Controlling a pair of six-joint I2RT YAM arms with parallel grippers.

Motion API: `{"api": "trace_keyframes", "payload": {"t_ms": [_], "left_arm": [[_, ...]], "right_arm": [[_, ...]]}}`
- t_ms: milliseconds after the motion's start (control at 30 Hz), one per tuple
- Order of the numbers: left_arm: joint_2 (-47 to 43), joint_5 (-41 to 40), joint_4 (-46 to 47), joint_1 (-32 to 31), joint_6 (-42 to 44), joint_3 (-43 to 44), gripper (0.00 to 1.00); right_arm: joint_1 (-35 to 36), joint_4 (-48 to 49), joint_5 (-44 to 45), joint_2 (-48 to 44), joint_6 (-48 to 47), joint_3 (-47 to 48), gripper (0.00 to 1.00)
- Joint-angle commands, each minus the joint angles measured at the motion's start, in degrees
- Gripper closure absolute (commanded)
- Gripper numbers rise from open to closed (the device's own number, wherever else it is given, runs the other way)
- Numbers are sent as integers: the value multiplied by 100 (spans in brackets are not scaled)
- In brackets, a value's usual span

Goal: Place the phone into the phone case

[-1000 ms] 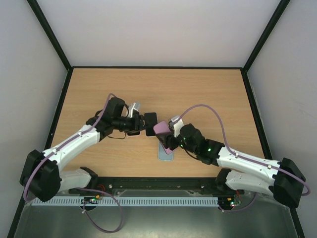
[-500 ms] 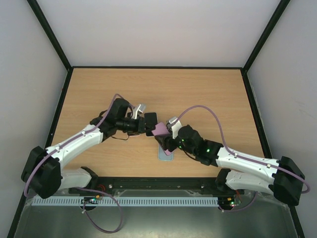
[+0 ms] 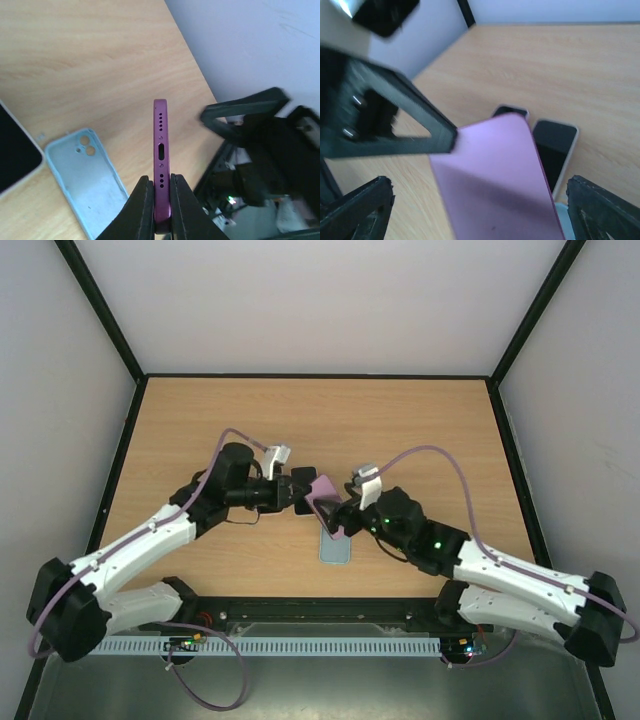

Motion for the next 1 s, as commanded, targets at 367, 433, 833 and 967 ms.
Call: {"api": "trace_keyframes", "payload": {"t_ms": [367, 433, 833, 967], "left_arm": [[-950, -4067, 853, -2443, 3376, -397, 98], [-883, -4835, 927, -3017, 3897, -437, 98], [337, -8350, 2815, -5365, 7233, -1071, 98], [367, -8577, 3655, -5530, 7900, -1332, 98]], "right_arm": [[14, -1517, 788, -729, 4401, 1082, 38], [-45, -1589, 697, -750, 4528, 1144, 44], [-518, -3245, 848, -1113, 4379, 1226, 45], [-546, -3406, 432, -1596, 4608, 925, 46]]}}
